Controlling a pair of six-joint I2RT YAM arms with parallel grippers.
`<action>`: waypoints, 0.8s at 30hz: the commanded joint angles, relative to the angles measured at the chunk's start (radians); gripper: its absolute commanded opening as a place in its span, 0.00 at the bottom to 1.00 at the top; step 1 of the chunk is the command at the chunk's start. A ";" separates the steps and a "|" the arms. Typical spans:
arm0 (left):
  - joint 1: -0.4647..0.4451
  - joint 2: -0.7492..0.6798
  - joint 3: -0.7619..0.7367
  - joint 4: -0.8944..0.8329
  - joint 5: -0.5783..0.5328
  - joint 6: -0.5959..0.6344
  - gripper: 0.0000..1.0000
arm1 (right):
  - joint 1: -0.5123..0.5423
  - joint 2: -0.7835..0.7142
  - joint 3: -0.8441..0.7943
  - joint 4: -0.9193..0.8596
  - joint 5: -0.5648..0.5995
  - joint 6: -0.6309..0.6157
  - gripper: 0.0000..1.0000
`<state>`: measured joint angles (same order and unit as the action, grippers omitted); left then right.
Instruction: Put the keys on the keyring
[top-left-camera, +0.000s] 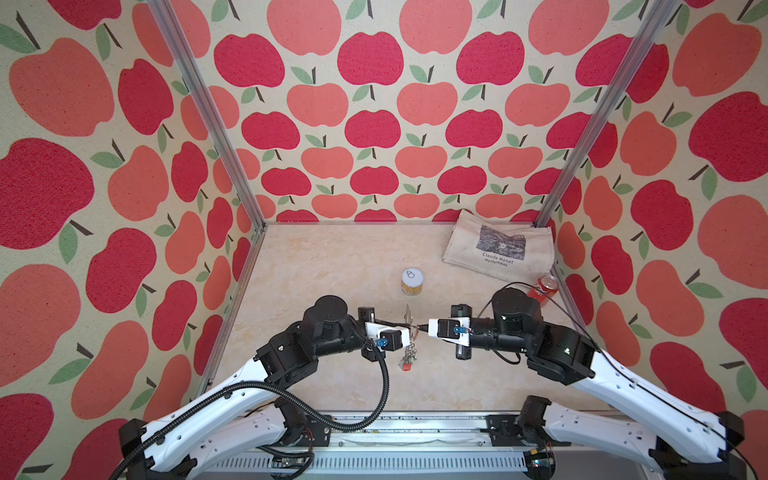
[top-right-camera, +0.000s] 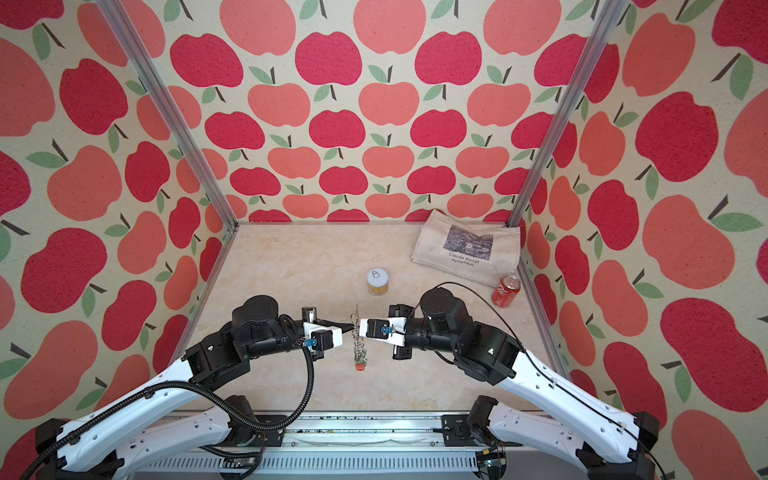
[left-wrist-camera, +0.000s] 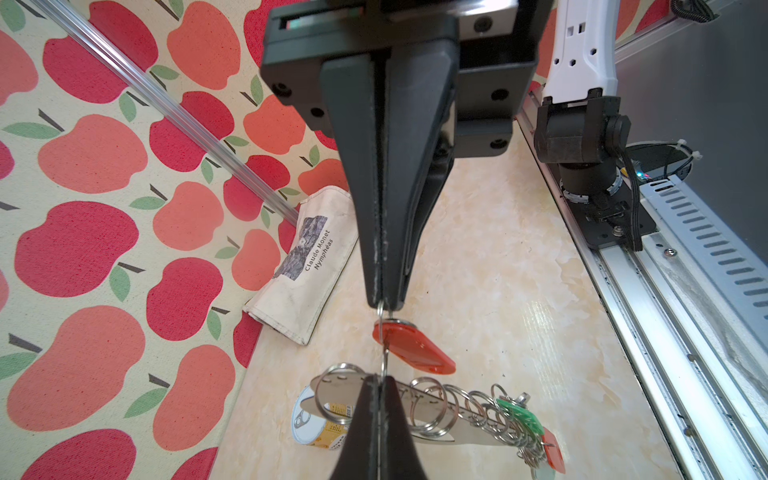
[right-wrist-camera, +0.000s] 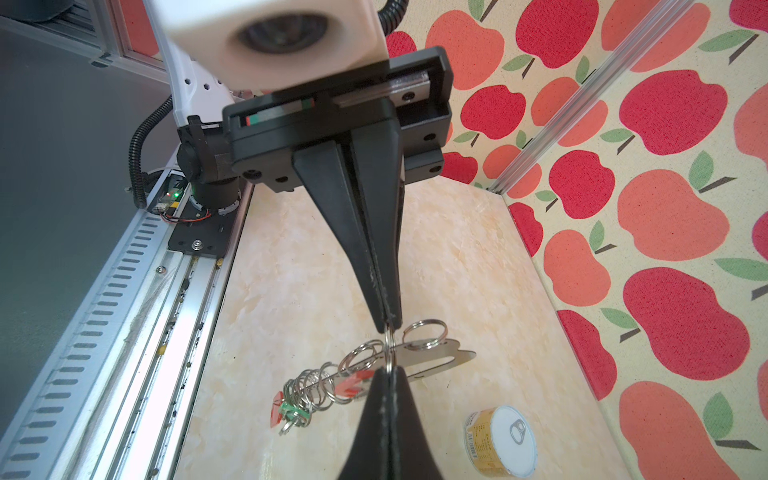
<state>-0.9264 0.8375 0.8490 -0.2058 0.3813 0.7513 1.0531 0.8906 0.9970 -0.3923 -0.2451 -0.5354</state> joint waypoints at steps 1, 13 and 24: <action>-0.006 -0.012 0.015 0.003 0.021 -0.001 0.00 | 0.004 0.007 0.014 -0.019 -0.013 -0.017 0.00; -0.009 -0.018 0.018 0.003 0.029 -0.006 0.00 | 0.004 0.016 0.017 -0.022 -0.009 -0.018 0.00; -0.009 -0.024 0.018 0.007 0.030 -0.006 0.00 | 0.005 0.028 0.023 -0.031 -0.013 -0.017 0.00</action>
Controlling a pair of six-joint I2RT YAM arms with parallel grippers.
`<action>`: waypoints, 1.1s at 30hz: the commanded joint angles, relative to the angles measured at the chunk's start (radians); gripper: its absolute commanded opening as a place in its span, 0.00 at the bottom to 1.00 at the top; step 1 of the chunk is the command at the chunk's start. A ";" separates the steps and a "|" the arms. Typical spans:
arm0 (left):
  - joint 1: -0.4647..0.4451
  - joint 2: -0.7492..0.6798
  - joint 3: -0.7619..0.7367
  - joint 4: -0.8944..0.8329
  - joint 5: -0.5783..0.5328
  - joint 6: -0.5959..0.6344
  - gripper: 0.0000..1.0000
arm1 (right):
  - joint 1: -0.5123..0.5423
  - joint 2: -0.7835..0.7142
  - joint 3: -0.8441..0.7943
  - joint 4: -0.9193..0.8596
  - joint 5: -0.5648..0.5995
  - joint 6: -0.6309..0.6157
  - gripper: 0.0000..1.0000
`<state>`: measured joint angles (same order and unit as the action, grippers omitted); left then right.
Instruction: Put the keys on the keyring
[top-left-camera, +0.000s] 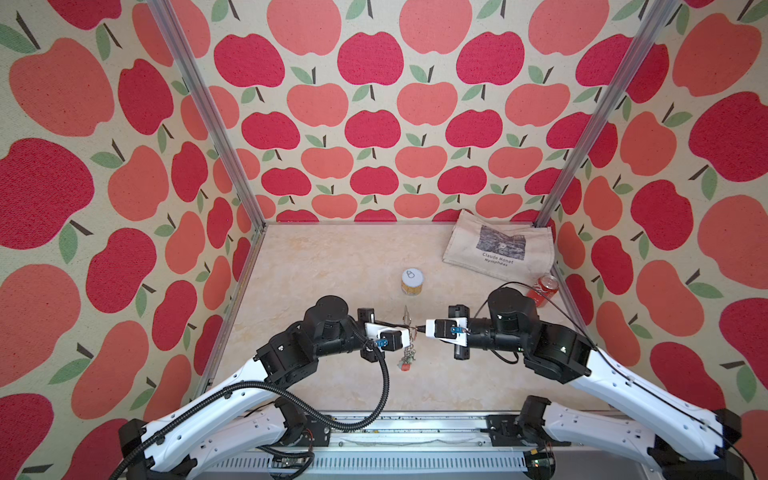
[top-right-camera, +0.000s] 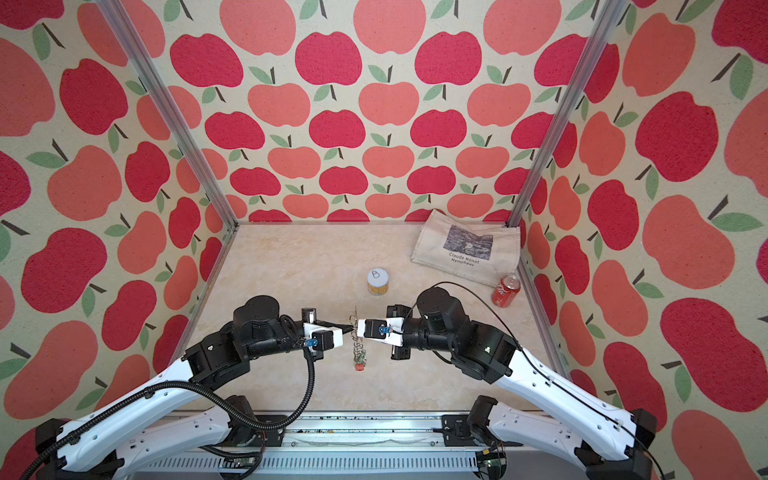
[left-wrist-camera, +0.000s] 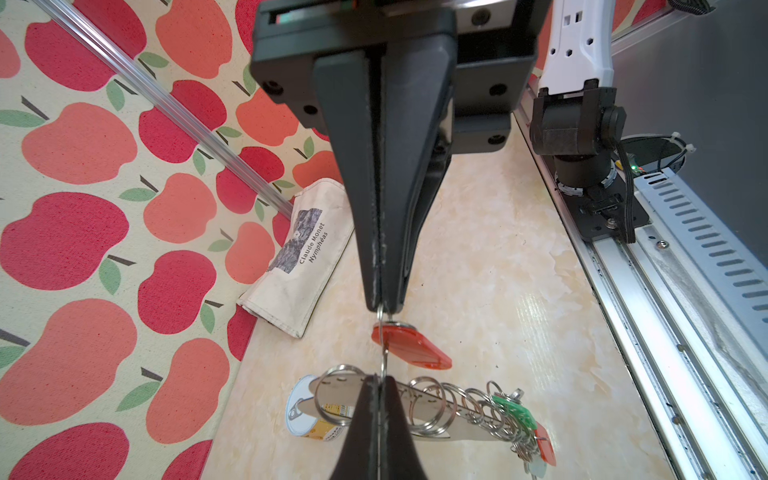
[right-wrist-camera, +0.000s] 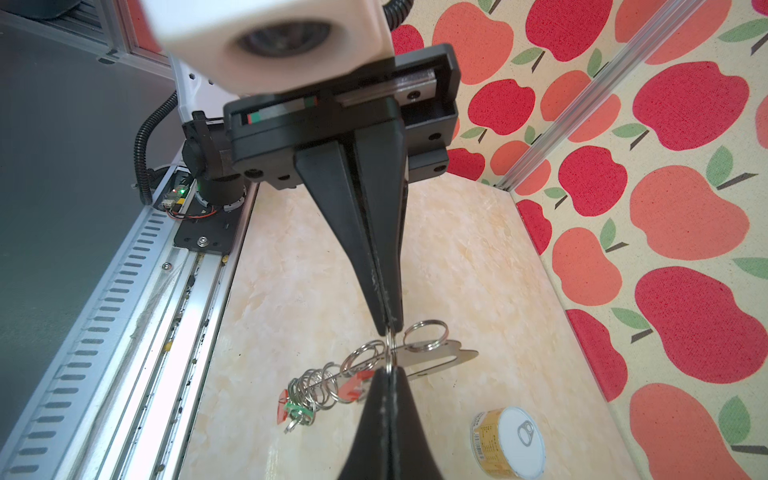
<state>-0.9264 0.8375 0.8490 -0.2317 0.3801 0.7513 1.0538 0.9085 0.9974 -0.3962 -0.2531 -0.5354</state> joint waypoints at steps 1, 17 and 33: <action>-0.009 -0.024 0.019 0.033 0.031 -0.005 0.00 | 0.005 0.010 0.023 -0.027 -0.003 -0.018 0.00; -0.014 -0.037 0.016 0.039 0.031 -0.006 0.00 | 0.015 0.025 0.026 -0.036 0.013 -0.022 0.00; -0.015 -0.046 0.016 0.044 0.034 -0.012 0.00 | 0.025 0.038 0.027 -0.042 0.037 -0.029 0.00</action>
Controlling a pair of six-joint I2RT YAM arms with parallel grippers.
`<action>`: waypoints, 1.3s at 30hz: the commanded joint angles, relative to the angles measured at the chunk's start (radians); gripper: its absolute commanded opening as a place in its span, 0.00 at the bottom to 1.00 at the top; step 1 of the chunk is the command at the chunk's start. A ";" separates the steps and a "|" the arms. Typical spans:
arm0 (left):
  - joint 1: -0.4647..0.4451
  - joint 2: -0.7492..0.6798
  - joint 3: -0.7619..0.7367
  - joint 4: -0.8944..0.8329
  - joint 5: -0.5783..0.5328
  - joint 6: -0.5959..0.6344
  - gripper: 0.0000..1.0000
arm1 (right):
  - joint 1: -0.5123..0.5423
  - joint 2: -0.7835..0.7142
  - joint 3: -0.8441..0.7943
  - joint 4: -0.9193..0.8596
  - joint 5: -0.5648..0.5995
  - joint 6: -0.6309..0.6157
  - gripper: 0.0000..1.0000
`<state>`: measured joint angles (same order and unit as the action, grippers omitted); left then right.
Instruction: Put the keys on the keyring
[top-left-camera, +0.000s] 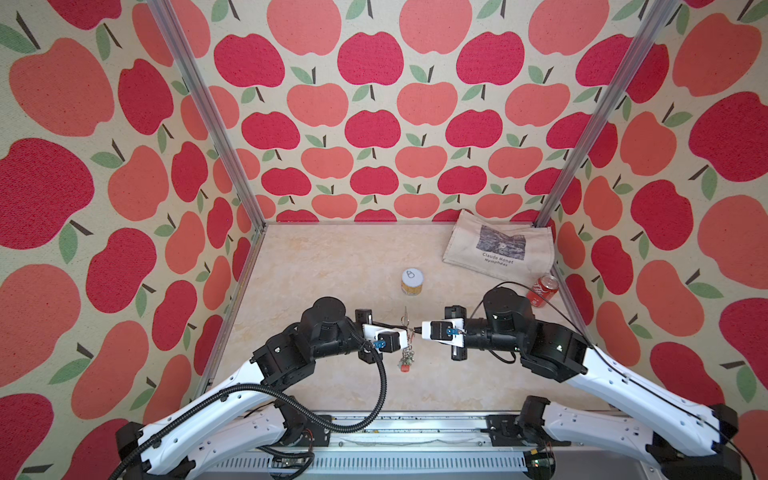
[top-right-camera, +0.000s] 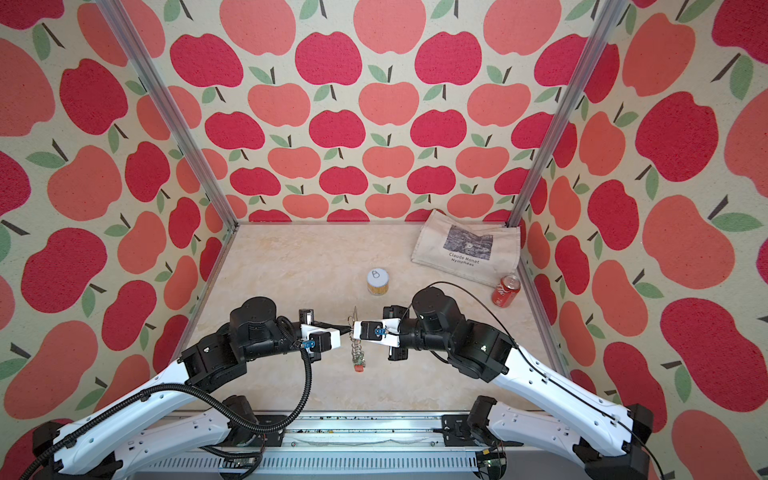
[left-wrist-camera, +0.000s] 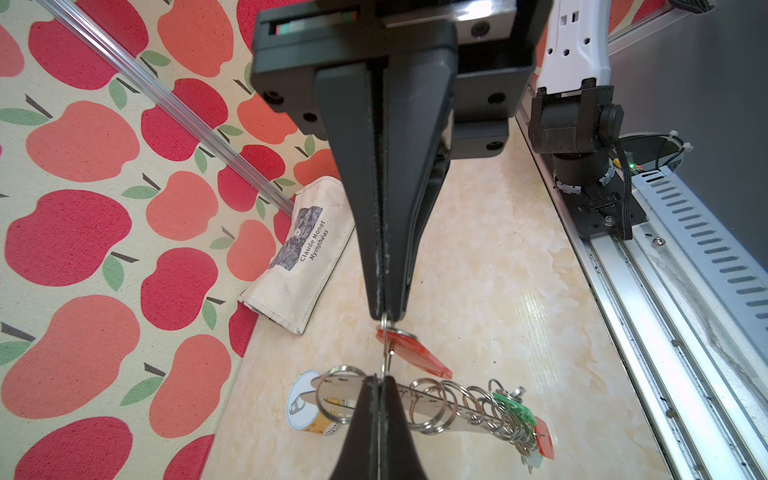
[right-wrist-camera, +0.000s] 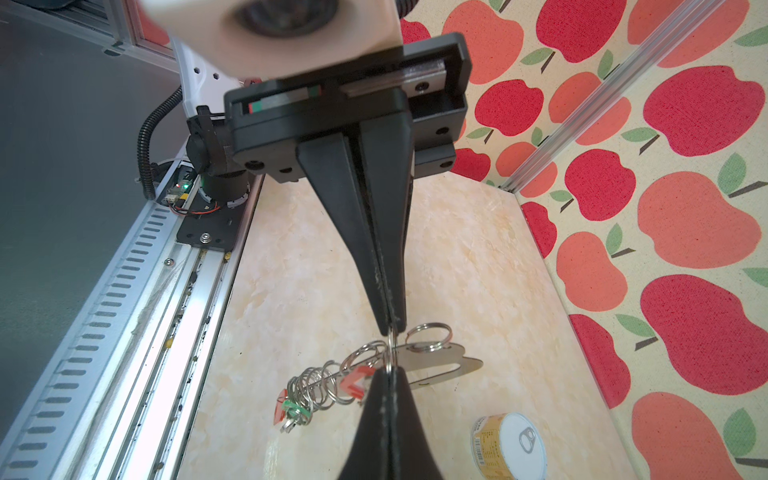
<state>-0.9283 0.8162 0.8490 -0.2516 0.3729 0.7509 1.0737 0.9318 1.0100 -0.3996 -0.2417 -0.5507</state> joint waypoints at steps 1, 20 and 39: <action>-0.014 -0.025 0.016 0.064 0.041 -0.012 0.00 | 0.006 0.013 0.015 -0.039 0.023 -0.013 0.00; -0.013 -0.005 0.033 0.053 0.026 -0.030 0.00 | 0.031 0.029 0.027 -0.059 0.026 -0.034 0.00; 0.007 0.045 0.065 0.014 0.041 -0.071 0.00 | 0.040 0.002 0.023 -0.034 0.017 -0.031 0.00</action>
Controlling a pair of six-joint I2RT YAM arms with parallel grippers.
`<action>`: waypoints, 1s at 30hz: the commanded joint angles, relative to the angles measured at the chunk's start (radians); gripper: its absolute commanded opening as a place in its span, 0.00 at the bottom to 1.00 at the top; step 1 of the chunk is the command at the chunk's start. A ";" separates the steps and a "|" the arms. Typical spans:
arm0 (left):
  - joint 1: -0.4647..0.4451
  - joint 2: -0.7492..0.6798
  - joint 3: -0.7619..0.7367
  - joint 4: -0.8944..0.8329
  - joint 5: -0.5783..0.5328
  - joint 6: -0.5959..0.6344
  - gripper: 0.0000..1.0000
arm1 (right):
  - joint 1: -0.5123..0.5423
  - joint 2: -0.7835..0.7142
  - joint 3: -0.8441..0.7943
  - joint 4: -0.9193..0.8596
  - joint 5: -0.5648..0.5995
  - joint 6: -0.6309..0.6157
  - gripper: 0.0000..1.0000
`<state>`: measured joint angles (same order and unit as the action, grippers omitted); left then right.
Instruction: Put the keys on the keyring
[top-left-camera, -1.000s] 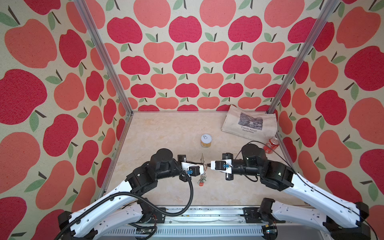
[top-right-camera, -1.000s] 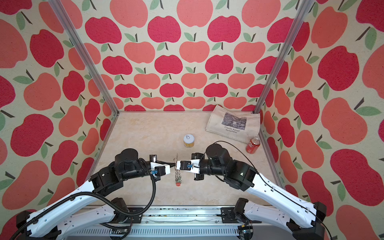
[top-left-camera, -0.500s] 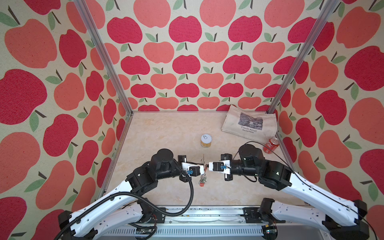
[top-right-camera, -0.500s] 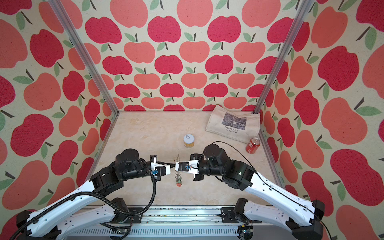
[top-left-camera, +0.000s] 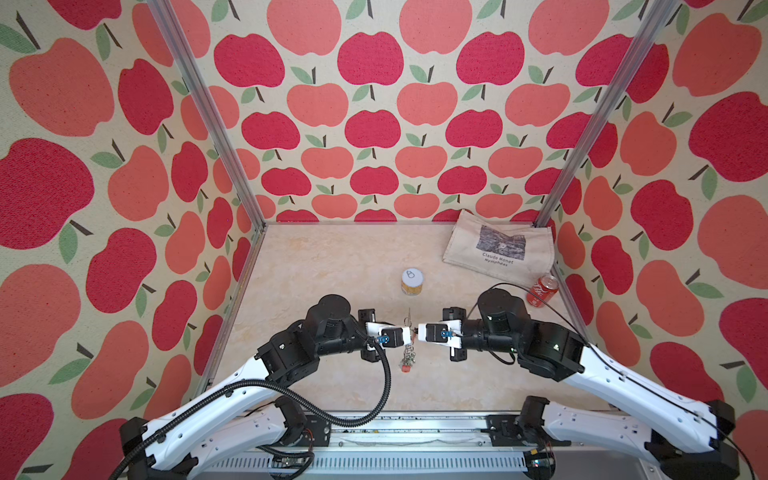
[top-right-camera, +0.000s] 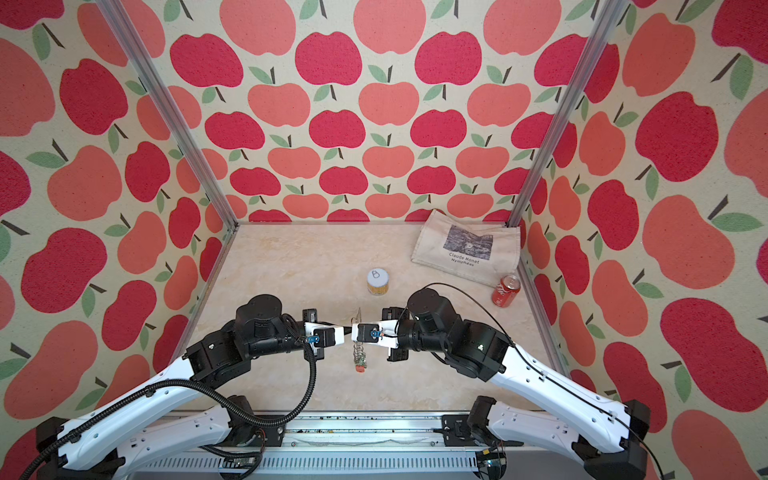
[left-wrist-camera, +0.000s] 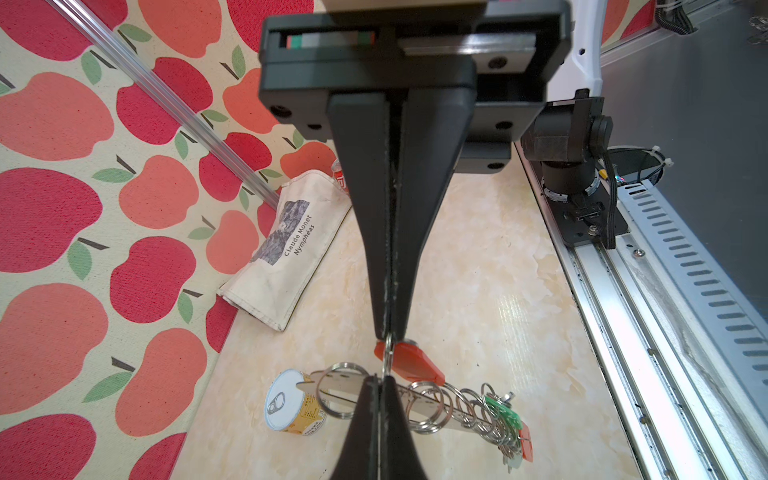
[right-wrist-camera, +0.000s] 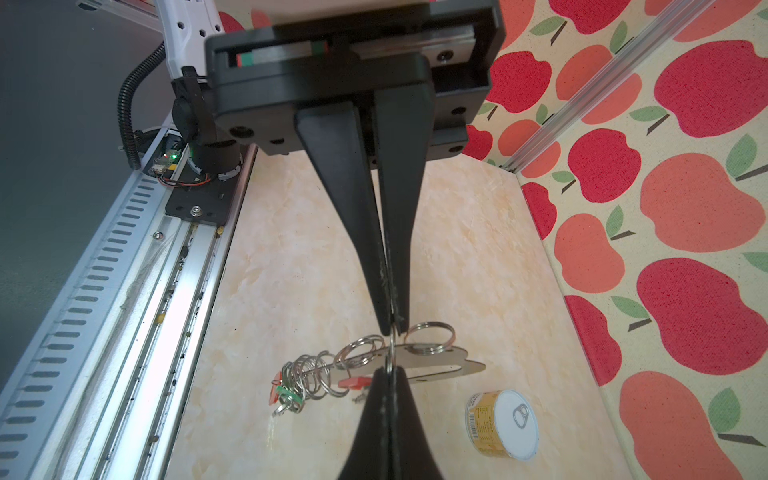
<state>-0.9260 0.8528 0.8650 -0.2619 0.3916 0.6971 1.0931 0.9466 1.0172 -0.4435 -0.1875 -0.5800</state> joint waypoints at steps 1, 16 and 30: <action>0.006 0.012 0.050 0.023 0.023 -0.019 0.00 | 0.020 -0.017 0.016 0.012 -0.036 0.001 0.00; 0.010 0.026 0.053 0.005 0.025 -0.019 0.00 | 0.019 -0.031 0.011 0.028 -0.060 0.019 0.00; 0.039 0.015 0.066 0.003 0.056 -0.064 0.00 | 0.020 -0.030 0.008 0.014 -0.071 0.007 0.00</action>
<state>-0.9028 0.8680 0.8810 -0.2707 0.4332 0.6647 1.0977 0.9333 1.0172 -0.4385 -0.1894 -0.5797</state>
